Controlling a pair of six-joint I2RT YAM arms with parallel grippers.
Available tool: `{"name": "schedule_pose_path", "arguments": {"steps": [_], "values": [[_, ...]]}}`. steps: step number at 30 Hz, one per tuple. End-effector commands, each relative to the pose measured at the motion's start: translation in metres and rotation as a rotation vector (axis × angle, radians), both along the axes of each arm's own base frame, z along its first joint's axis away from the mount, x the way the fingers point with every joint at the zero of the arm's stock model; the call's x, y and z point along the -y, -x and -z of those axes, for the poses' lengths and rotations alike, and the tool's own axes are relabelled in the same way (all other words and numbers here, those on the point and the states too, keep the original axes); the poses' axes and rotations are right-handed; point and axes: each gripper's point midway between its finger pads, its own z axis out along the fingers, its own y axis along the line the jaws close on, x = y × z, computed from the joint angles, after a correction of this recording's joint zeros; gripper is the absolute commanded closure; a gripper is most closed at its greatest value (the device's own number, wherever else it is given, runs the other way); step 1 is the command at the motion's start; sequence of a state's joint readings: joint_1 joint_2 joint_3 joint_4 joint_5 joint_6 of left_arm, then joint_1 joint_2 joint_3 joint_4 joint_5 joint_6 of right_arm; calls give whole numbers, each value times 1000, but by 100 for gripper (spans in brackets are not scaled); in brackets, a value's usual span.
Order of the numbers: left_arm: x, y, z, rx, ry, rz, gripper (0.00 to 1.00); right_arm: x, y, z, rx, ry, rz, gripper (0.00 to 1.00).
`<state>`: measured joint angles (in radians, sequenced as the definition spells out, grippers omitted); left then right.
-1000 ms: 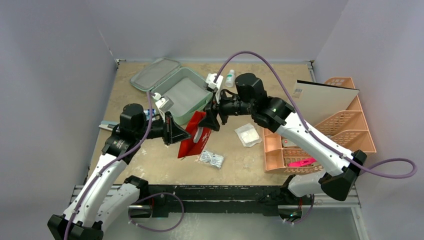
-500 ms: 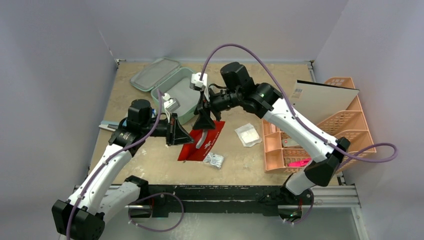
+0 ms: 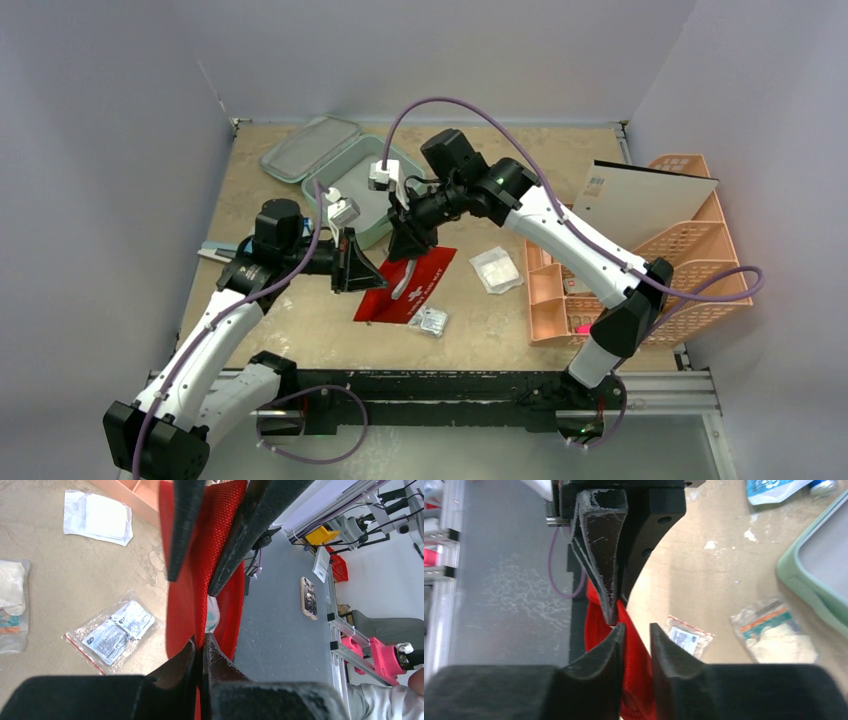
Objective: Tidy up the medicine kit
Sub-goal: Adjust the medicine pouch.
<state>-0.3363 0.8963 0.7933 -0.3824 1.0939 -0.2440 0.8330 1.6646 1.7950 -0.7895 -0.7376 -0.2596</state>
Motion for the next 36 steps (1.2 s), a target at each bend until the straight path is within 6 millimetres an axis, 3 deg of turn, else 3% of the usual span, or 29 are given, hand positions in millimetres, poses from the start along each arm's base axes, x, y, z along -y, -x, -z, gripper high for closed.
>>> {"name": "schedule_pose_path", "arguments": {"steps": [1,3,6,10,14,20,22,27,30,36], "values": [[1,-1,-12,90,21,16,100,4,13,-16,-7,-33,-45,84],[0,-6,-10,87,6,-11,100,4,13,-16,-4,-36,-41,99],[-3,-16,-9,81,-25,-82,98,5,9,-17,3,-44,-11,100],[-12,-41,-9,62,-89,-253,80,7,1,-14,22,-59,71,100],[-32,-73,-10,9,-184,-495,69,10,-13,-12,56,-87,208,100],[-73,-114,-12,-54,-320,-843,55,24,-39,-11,109,-133,456,100],[-87,-126,-11,-52,-363,-942,52,34,-57,-16,162,-164,588,100],[-136,-159,1,-8,-571,-1194,47,51,-69,-26,156,-273,780,100],[-161,-176,17,-14,-686,-1237,47,63,-70,-34,148,-352,857,100],[-219,-210,53,-164,-735,-1284,48,76,-70,-37,102,-466,956,100]]}}
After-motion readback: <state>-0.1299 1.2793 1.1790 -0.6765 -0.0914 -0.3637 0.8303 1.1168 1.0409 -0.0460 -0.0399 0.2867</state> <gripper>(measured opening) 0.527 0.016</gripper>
